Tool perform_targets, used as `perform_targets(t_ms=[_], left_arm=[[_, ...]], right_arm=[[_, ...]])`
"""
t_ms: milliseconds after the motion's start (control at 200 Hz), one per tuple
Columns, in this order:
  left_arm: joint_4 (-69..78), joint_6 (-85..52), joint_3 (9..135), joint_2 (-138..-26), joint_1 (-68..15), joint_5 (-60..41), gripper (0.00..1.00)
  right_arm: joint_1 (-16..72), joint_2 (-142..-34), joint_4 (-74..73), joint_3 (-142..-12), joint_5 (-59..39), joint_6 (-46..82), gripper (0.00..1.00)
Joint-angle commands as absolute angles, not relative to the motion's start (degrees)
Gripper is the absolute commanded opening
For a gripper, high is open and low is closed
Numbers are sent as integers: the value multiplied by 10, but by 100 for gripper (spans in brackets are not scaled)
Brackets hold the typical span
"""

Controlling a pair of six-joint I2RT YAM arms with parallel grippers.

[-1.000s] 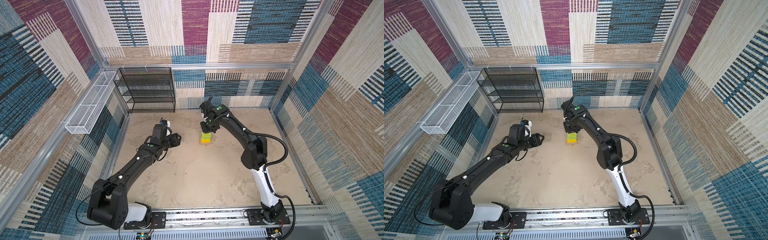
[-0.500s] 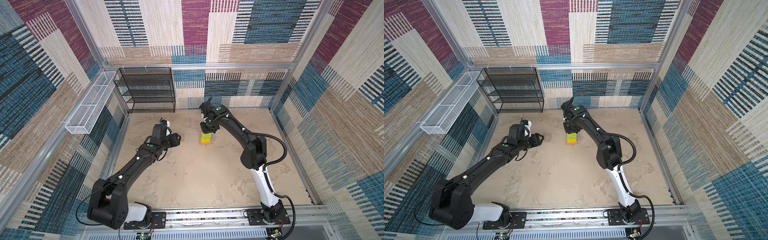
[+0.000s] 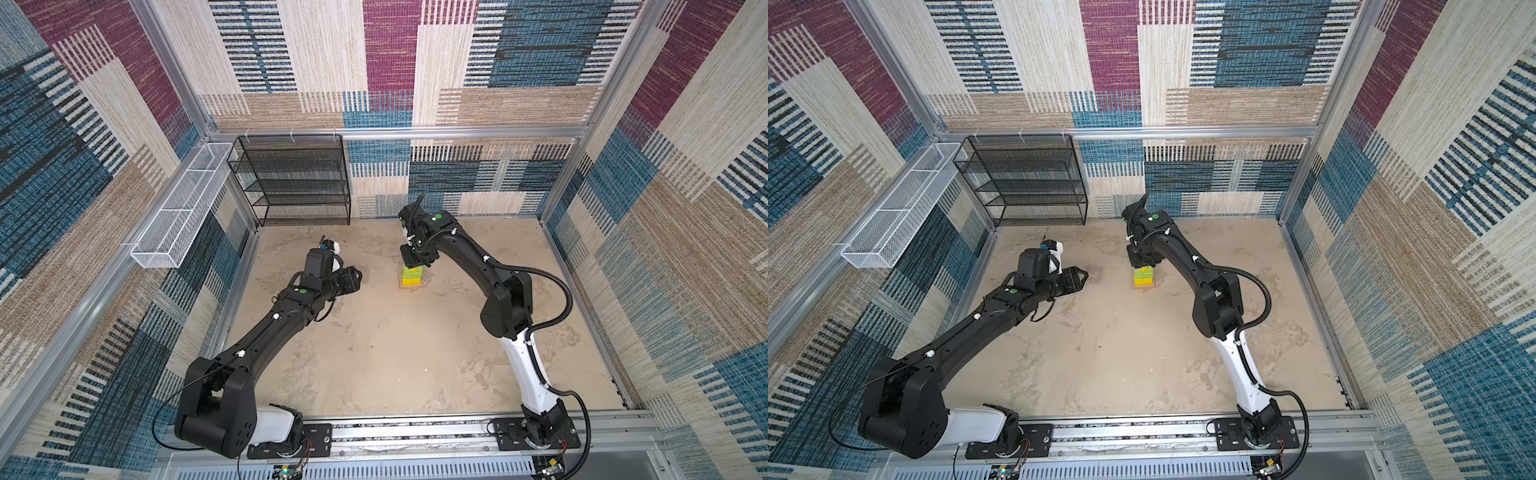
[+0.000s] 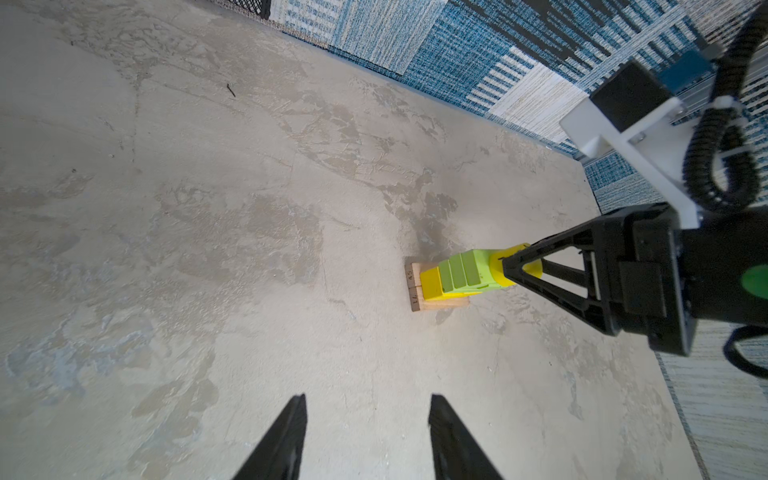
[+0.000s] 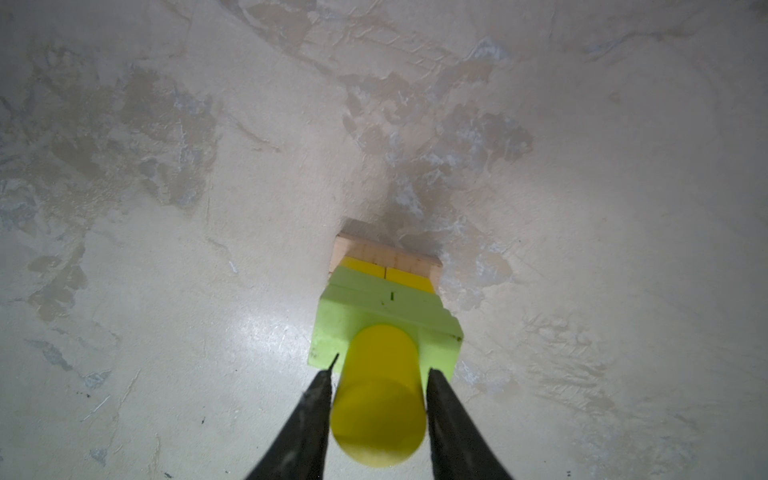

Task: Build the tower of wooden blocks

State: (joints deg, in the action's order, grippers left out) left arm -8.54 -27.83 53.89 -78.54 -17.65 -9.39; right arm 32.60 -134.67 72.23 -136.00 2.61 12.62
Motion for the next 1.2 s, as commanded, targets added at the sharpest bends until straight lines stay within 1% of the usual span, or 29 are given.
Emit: perform_targets(t_ms=[0,105,406,831,1122,1197], left_arm=[[-94,-270,541,-784,-176,-98,52],[-94,-269,540,-784,-176,-98,52],[-95,-270,540,-782,-174,-98,52],[-93,-271,539,-782,-174,-99,52],[-93,-270,539,-783,-174,-99,52],[-93,-270,539,-784,-174,-100,52]], right_arm=[[326,-1347,717,-1367,31,131,42],[326,-1348,718,-1369,31,132,44],[327,-1339,720,-1363,25,135,46],[330,-1330,718,-1341,32,137,44],[330,-1333,717,-1340,38,137,33],[330,-1334,716,-1341,39,137,32]])
